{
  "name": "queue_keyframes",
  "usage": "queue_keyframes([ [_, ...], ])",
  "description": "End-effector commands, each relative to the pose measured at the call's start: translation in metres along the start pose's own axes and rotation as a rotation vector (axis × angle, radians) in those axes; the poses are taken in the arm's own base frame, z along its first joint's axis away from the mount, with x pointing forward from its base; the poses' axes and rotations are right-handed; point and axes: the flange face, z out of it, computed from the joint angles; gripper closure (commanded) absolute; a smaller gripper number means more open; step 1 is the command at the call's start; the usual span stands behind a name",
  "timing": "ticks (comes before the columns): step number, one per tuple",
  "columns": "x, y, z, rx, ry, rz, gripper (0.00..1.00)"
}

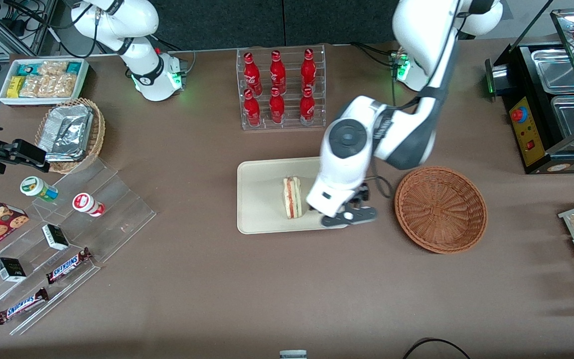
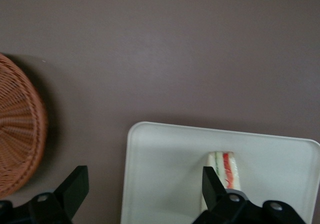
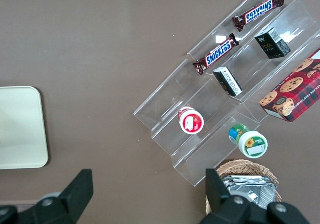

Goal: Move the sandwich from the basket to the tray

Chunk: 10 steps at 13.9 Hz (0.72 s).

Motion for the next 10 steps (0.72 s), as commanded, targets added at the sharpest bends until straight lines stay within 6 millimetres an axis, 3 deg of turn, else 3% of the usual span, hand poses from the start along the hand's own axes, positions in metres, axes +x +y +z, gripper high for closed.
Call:
queue_keyframes([
  [1, 0.01, -0.049, -0.01, -0.02, -0.035, 0.012, 0.0],
  [4, 0.024, -0.087, -0.017, -0.032, -0.045, 0.048, 0.0],
  [10, 0.023, -0.108, -0.035, -0.024, -0.076, 0.049, 0.0],
])
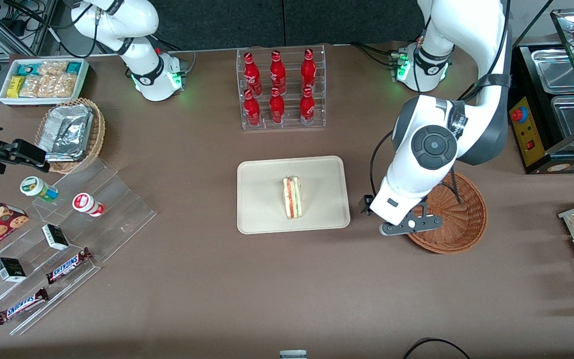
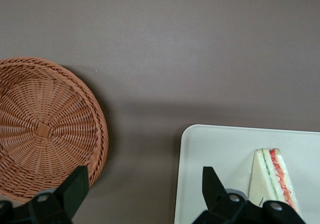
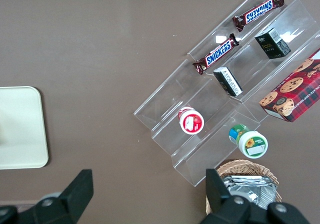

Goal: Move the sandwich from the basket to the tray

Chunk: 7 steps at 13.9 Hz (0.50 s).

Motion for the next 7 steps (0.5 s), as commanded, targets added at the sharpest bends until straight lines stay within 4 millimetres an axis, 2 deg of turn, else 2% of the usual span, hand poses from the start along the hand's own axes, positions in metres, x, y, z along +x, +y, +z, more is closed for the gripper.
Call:
queue_keyframes([
  [1, -0.014, -0.019, -0.021, -0.024, -0.028, 0.0, 0.0],
  [3, -0.017, -0.023, -0.029, -0.034, -0.028, -0.002, 0.0],
  [5, -0.003, -0.049, -0.037, -0.063, -0.028, -0.035, 0.0],
  [6, -0.007, -0.046, -0.045, -0.09, -0.029, -0.009, 0.0],
  [7, -0.003, -0.059, -0.049, -0.101, -0.036, -0.011, 0.0],
])
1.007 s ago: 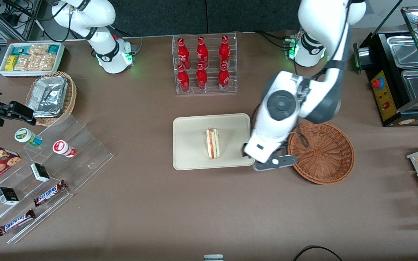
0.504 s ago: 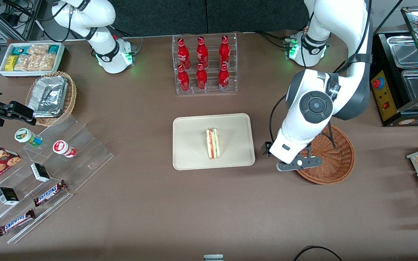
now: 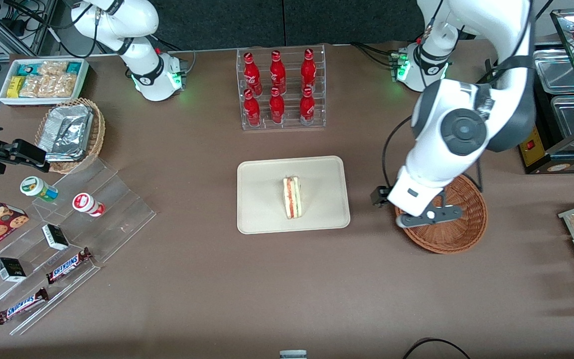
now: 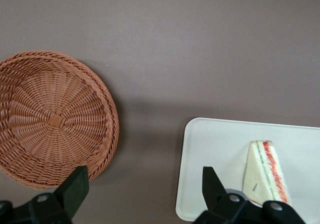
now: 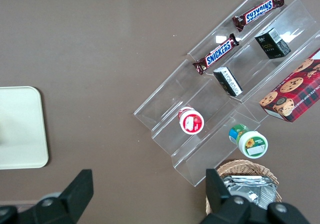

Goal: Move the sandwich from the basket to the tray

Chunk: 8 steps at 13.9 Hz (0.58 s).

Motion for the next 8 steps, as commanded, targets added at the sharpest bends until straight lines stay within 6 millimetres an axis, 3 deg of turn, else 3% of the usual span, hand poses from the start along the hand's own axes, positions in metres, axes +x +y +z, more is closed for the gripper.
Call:
queue_keyframes([
  [1, -0.006, -0.024, -0.022, -0.044, -0.036, 0.04, 0.0],
  [5, -0.012, -0.083, -0.065, -0.05, -0.088, 0.156, 0.0],
  [8, -0.02, -0.124, -0.086, -0.048, -0.122, 0.229, 0.0],
])
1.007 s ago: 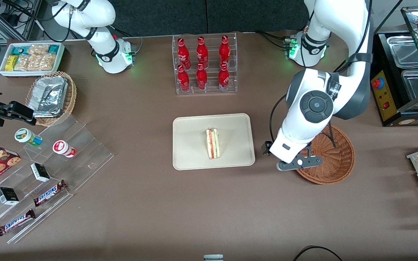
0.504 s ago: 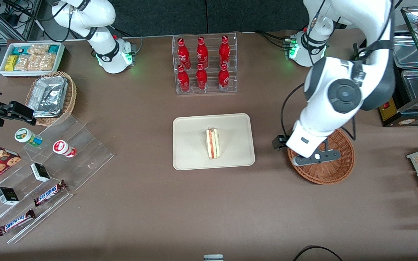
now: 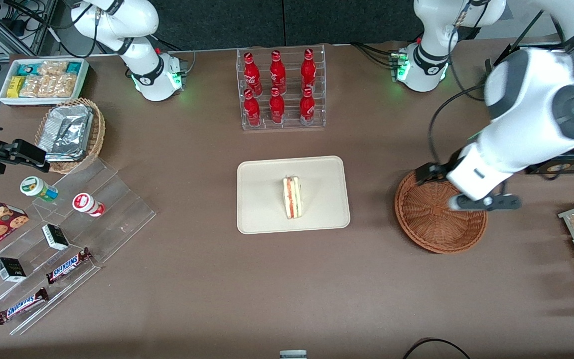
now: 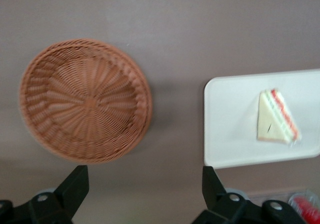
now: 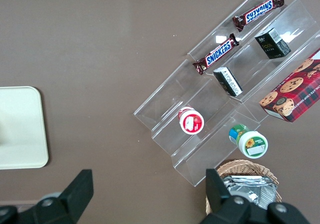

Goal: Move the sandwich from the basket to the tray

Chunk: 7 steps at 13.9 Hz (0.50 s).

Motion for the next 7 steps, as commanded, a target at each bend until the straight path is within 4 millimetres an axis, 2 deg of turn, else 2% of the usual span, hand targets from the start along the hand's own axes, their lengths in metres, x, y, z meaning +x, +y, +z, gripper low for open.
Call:
queue_keyframes([
  [1, -0.025, -0.021, -0.018, 0.013, -0.013, 0.051, 0.0],
  [5, -0.059, -0.036, -0.042, 0.126, -0.039, 0.045, 0.0],
  [7, -0.069, -0.038, -0.056, 0.145, -0.02, 0.042, 0.0],
])
